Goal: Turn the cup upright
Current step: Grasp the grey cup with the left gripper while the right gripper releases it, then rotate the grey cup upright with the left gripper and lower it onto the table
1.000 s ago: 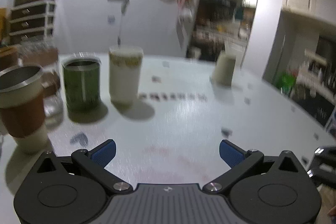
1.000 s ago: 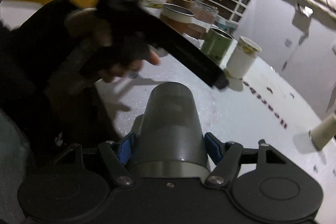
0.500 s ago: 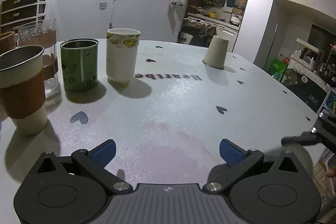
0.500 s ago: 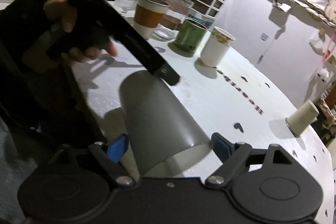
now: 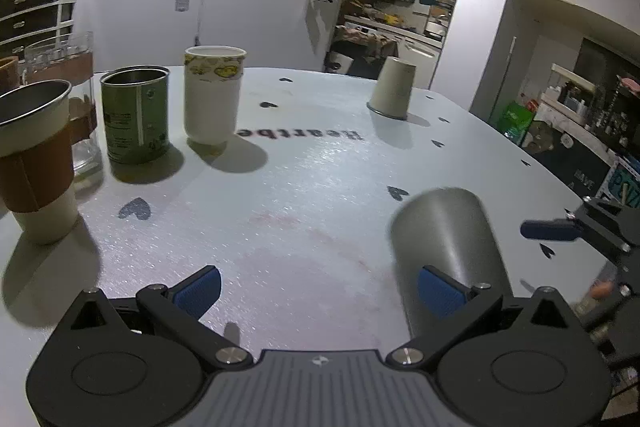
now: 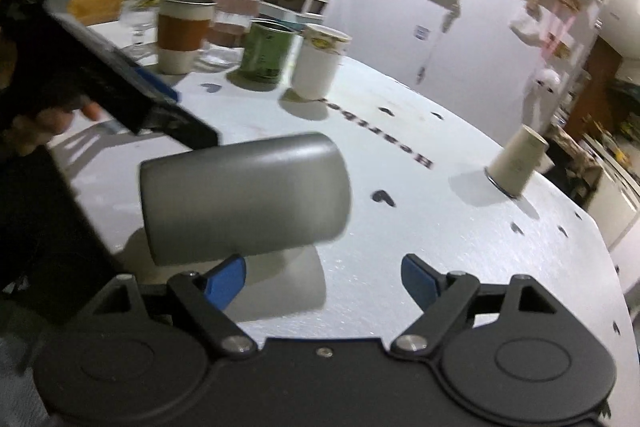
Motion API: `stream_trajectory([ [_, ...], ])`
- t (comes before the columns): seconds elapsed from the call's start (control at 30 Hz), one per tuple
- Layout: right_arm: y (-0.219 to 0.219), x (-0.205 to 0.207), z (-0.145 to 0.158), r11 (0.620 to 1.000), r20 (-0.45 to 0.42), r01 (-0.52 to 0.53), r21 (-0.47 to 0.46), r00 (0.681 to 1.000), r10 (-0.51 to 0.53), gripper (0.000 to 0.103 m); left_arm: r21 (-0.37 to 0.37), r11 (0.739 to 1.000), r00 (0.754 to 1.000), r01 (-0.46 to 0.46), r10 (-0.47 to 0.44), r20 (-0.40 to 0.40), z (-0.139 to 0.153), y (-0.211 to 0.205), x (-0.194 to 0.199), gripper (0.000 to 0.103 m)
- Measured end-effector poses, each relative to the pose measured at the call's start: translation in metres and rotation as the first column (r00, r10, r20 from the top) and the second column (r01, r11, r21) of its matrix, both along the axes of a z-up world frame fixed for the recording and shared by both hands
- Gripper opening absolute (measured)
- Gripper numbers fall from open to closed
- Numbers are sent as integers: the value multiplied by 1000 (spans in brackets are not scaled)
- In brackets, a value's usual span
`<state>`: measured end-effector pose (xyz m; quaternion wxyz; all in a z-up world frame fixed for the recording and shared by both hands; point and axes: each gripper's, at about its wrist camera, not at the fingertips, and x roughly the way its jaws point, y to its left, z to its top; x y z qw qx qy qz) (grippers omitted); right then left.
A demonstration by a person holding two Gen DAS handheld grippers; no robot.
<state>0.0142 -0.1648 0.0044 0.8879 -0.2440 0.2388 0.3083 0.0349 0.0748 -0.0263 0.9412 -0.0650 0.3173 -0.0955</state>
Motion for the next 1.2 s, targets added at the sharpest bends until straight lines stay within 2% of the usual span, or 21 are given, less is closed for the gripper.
stream_trajectory([
  [0.1, -6, 6, -1, 997, -8, 63, 39, 998, -63, 83, -28, 999, 1000, 30, -30, -5, 5, -2, -2, 103],
  [0.2, -15, 11, -1, 990, -31, 101, 101, 995, -99, 83, -110, 993, 998, 48, -52, -37, 13, -3, 7, 102],
  [0.33, -23, 15, -4, 978, -57, 131, 164, 991, -123, 83, -274, 961, 984, 42, -87, -157, 13, -11, 37, 97],
  [0.37, -24, 15, -5, 975, -65, 135, 178, 990, -125, 83, -293, 955, 979, 36, -93, -183, 12, -15, 44, 96],
  [0.53, -27, 17, -8, 965, -88, 141, 220, 988, -124, 83, -312, 950, 959, -2, -87, -269, 2, -34, 71, 94],
  [0.67, -26, 17, -10, 963, -95, 141, 230, 988, -122, 83, -313, 950, 952, -12, -85, -296, -3, -39, 76, 80],
  [0.73, -27, 17, -11, 962, -98, 143, 235, 988, -123, 83, -321, 947, 954, 3, -99, -283, -1, -39, 74, 76],
  [0.83, -29, 18, -12, 958, -102, 153, 241, 986, -131, 83, -292, 956, 969, 21, -92, -229, 8, -36, 63, 75],
  [1.03, -24, 14, -9, 957, -89, 135, 256, 989, -116, 83, -141, 990, 999, 4, -10, -45, 38, -25, 37, 75],
  [1.2, -18, 11, -7, 958, -77, 112, 264, 993, -95, 83, -11, 995, 991, -98, 98, 92, 54, -9, 35, 75],
])
